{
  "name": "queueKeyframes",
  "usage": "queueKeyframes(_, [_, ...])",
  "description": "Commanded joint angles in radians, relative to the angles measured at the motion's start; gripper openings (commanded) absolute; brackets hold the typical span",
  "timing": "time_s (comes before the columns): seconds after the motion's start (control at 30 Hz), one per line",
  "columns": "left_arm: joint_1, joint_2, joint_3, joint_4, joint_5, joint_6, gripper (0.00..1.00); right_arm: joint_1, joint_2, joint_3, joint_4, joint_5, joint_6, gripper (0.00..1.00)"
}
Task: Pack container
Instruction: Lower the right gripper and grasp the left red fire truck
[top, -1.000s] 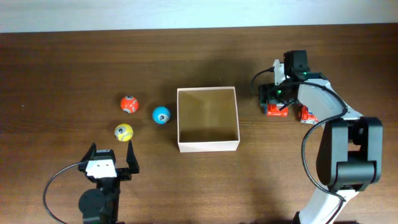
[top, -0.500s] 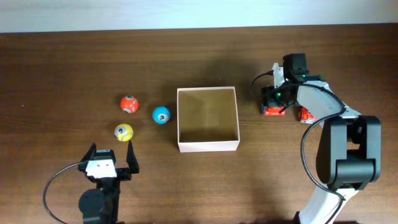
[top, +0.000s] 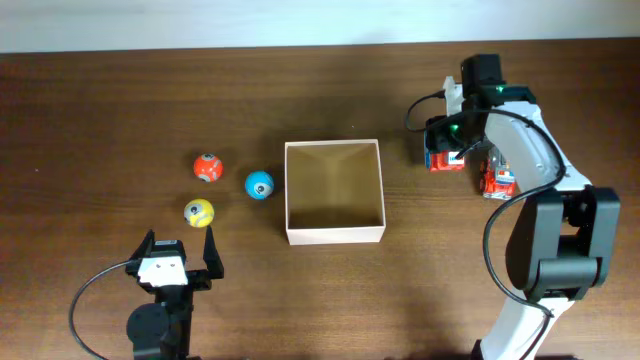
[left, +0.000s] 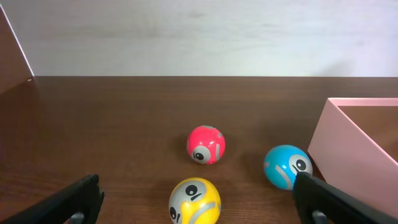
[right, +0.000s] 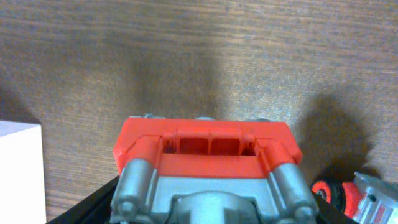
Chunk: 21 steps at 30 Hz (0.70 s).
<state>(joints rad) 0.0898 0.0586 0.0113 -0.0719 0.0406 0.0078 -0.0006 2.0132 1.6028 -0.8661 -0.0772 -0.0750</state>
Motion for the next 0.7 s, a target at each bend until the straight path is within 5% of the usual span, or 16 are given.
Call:
queueKeyframes(0.0, [-0.003,-0.006,-0.002,-0.008,-0.003,0.019,0.99,0.0,-0.004,0.024,-0.013,0.002,0.004,0.68])
queueKeyframes(0.27, [-0.003,-0.006,-0.002,-0.008,-0.003,0.019,0.99,0.0,-0.003,-0.012,-0.049,-0.002,0.004,0.68])
queueKeyframes(0.67, [-0.003,-0.006,-0.002,-0.008,-0.003,0.019,0.99,-0.001,0.006,-0.249,0.188,-0.025,0.012,0.68])
